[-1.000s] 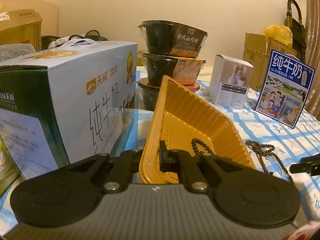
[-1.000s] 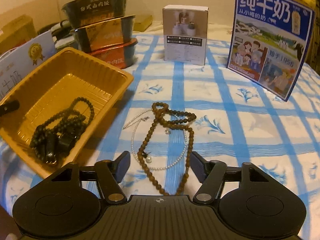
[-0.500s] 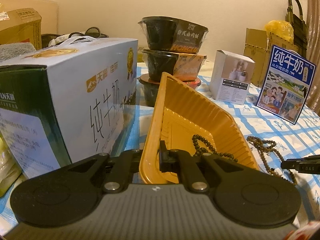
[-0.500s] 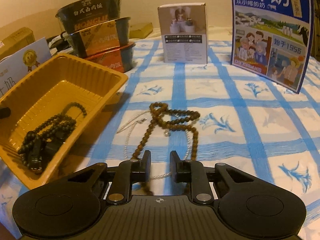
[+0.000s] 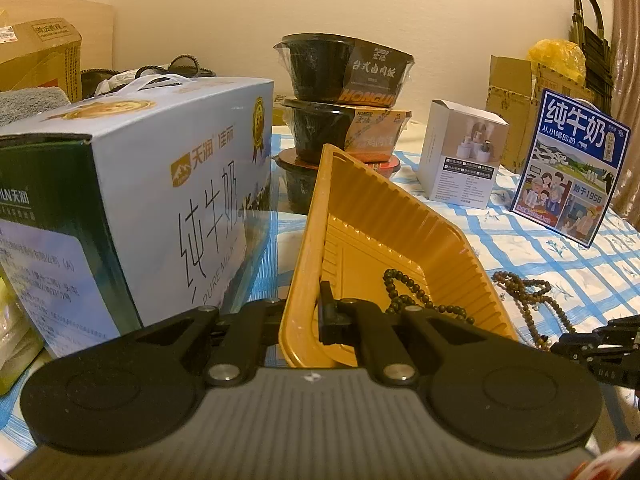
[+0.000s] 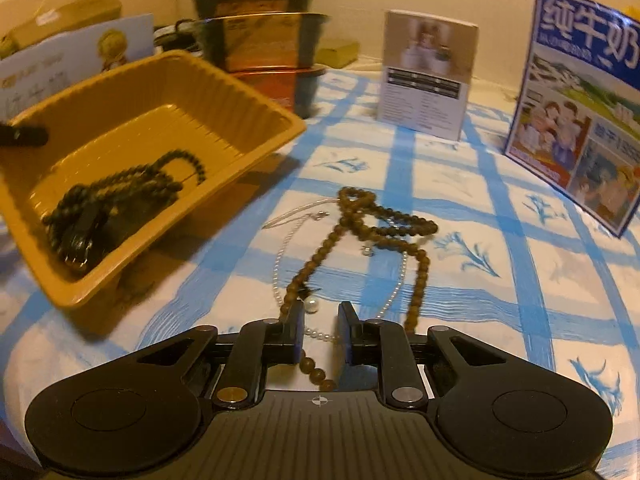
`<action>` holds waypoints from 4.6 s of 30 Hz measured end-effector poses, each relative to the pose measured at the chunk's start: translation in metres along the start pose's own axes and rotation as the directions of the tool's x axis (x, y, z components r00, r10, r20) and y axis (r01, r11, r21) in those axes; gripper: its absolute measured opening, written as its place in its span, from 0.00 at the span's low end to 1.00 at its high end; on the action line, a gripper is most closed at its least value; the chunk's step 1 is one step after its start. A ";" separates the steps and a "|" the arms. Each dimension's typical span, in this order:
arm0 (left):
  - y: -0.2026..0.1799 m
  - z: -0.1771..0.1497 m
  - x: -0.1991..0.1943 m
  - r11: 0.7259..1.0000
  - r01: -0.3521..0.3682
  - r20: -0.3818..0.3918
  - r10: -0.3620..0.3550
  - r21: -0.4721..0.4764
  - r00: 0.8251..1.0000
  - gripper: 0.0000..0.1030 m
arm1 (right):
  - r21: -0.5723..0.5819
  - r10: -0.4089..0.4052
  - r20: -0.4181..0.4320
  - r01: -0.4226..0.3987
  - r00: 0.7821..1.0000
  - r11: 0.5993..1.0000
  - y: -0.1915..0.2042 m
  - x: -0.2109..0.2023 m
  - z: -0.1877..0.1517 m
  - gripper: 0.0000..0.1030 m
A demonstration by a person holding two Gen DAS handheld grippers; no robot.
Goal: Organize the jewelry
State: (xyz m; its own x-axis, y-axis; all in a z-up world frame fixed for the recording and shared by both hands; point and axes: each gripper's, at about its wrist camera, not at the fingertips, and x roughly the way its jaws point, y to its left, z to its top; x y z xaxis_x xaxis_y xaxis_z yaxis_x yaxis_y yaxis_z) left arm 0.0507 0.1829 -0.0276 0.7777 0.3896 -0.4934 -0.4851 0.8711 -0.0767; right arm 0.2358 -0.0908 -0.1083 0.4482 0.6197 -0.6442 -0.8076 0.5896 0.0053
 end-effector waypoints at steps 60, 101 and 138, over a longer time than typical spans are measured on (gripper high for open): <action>-0.002 0.003 0.002 1.000 -0.004 -0.001 0.004 0.011 1.000 0.06 | -0.004 0.176 0.202 -0.179 0.963 0.984 0.053 -0.014 0.068 0.08; -0.006 0.004 0.003 0.999 -0.011 -0.004 0.011 0.030 1.000 0.06 | 0.237 -0.066 0.120 0.036 0.991 0.971 -0.035 -0.017 0.020 0.50; -0.004 0.005 0.005 0.999 -0.014 -0.010 0.014 0.040 1.000 0.06 | 0.093 -0.105 0.042 0.101 0.994 0.991 -0.031 0.046 0.031 0.11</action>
State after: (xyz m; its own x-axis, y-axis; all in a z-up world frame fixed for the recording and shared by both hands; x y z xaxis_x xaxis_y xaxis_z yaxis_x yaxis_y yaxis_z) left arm 0.0585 0.1827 -0.0254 0.7669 0.3989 -0.5028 -0.4794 0.8769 -0.0356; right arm 0.2932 -0.0645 -0.1148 0.5467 0.5756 -0.6081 -0.7191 0.6948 0.0111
